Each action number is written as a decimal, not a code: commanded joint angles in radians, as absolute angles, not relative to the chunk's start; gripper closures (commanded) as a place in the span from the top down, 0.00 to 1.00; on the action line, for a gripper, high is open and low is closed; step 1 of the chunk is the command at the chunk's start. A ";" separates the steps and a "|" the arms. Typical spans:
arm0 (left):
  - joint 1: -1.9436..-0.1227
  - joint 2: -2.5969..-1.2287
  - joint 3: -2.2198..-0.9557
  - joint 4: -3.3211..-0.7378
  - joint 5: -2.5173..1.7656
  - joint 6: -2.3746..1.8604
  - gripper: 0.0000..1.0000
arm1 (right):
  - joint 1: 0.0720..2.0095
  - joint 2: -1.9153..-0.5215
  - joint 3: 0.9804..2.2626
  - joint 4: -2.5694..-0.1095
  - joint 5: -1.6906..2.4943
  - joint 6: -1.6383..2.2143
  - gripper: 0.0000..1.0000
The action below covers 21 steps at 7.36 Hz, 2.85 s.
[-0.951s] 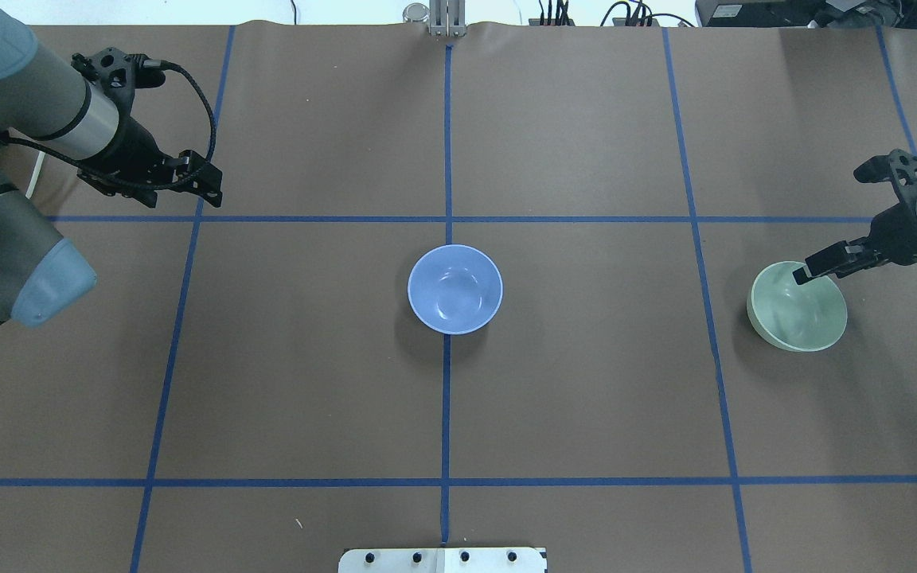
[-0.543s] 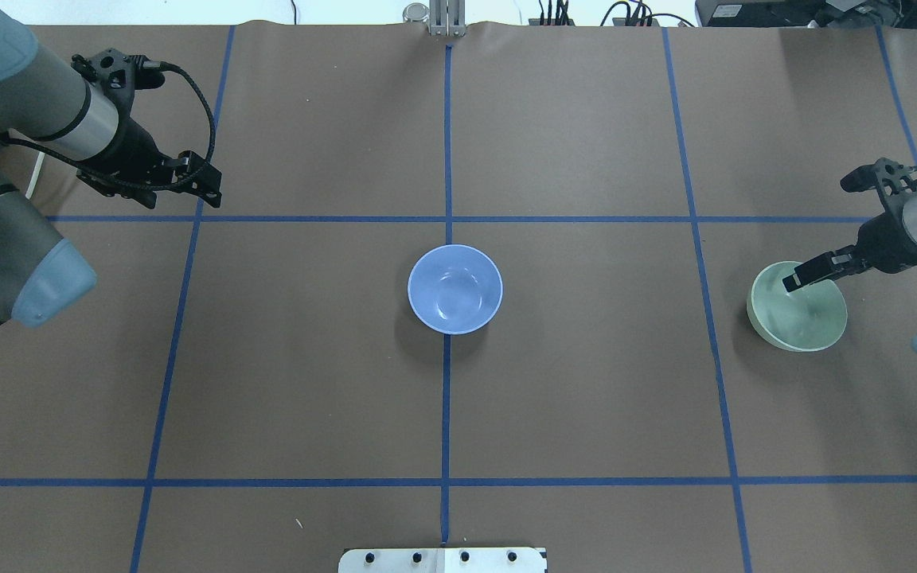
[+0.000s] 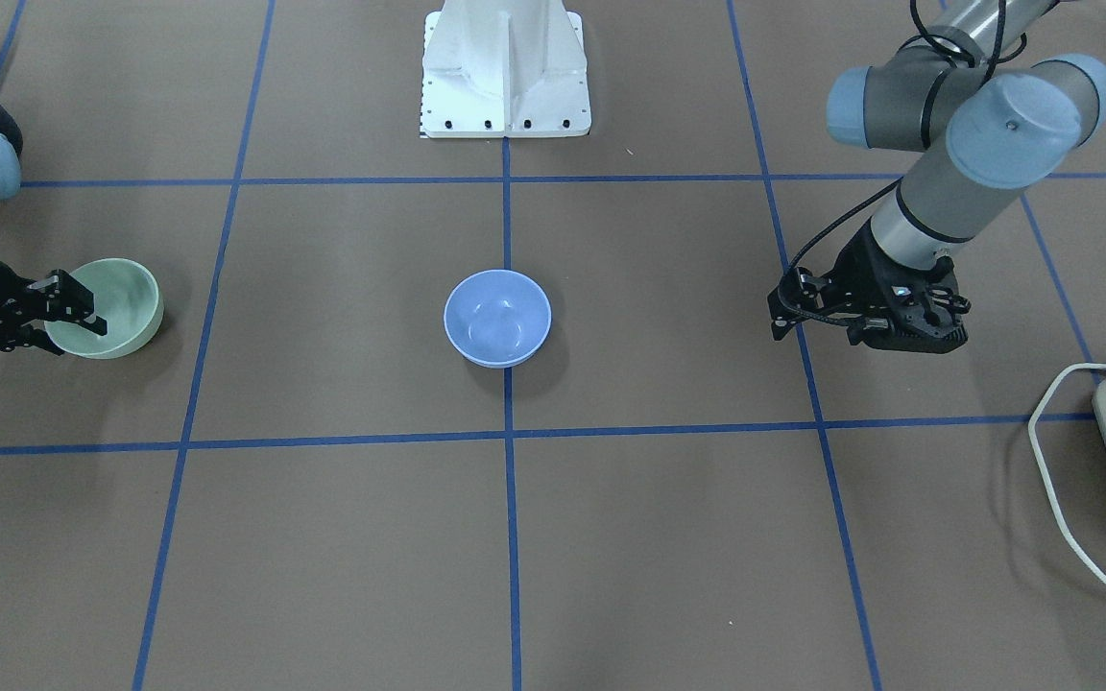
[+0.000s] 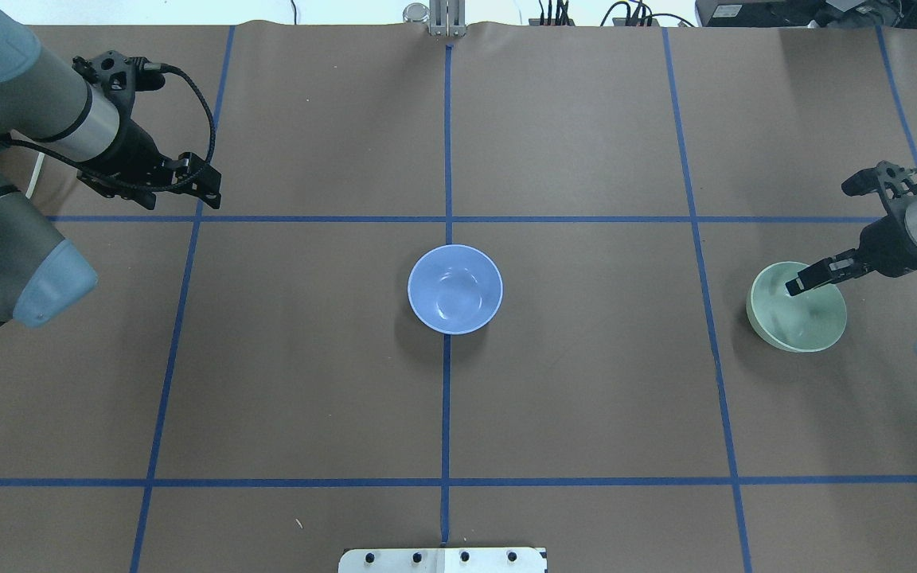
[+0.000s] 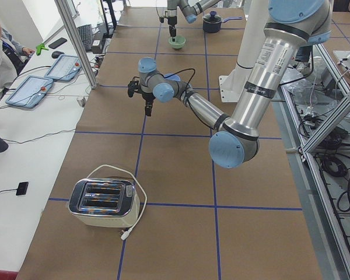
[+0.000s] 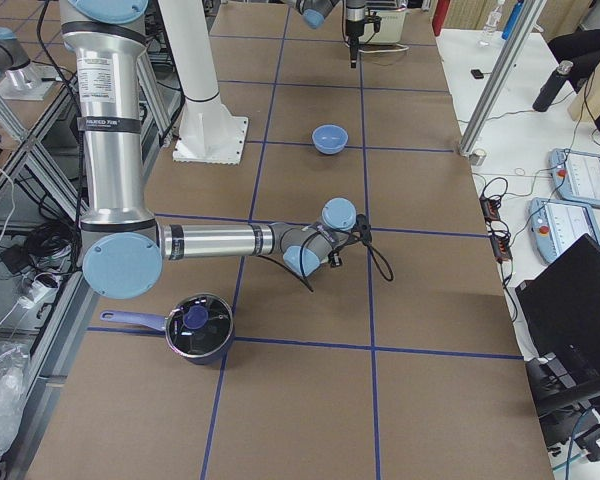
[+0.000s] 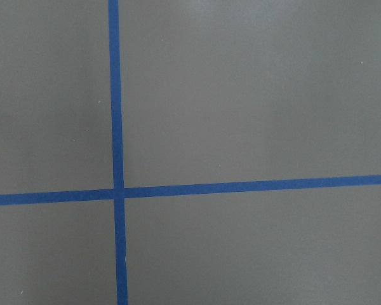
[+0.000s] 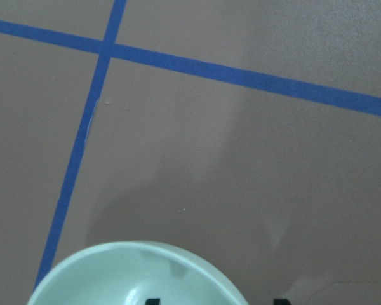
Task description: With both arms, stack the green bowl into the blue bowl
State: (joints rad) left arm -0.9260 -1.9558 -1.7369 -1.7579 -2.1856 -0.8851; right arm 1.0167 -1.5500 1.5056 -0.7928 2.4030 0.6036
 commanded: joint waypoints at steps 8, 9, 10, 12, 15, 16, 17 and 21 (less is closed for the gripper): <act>-0.922 -1.956 -1.730 -1.758 -2.178 -0.885 0.97 | 1.019 -1.566 1.506 -0.750 2.402 0.589 0.17; -0.922 -1.956 -1.730 -1.758 -2.178 -0.885 0.97 | 1.019 -1.566 1.508 -0.750 2.404 0.589 0.17; -0.922 -1.956 -1.730 -1.758 -2.178 -0.885 0.97 | 1.019 -1.566 1.508 -0.750 2.402 0.589 0.16; -0.922 -1.956 -1.732 -1.758 -2.178 -0.885 0.97 | 1.019 -1.563 1.512 -0.752 2.407 0.594 0.15; -0.922 -1.957 -1.733 -1.758 -2.178 -0.885 0.97 | 1.025 -1.546 1.534 -0.756 2.413 0.603 0.15; -0.923 -1.956 -1.736 -1.758 -2.180 -0.885 0.97 | 1.025 -1.540 1.548 -0.761 2.421 0.610 0.15; -0.928 -1.957 -1.738 -1.758 -2.186 -0.885 0.97 | 1.025 -1.516 1.554 -0.762 2.422 0.641 0.15; -1.009 -1.935 -1.733 -1.741 -2.189 -0.772 0.97 | 1.025 -1.379 1.604 -0.874 2.434 0.785 0.15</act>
State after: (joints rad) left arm -0.9773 -1.9514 -1.7353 -1.7452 -2.1886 -0.8238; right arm 1.0247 -1.4274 1.5767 -0.8150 2.4331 0.7434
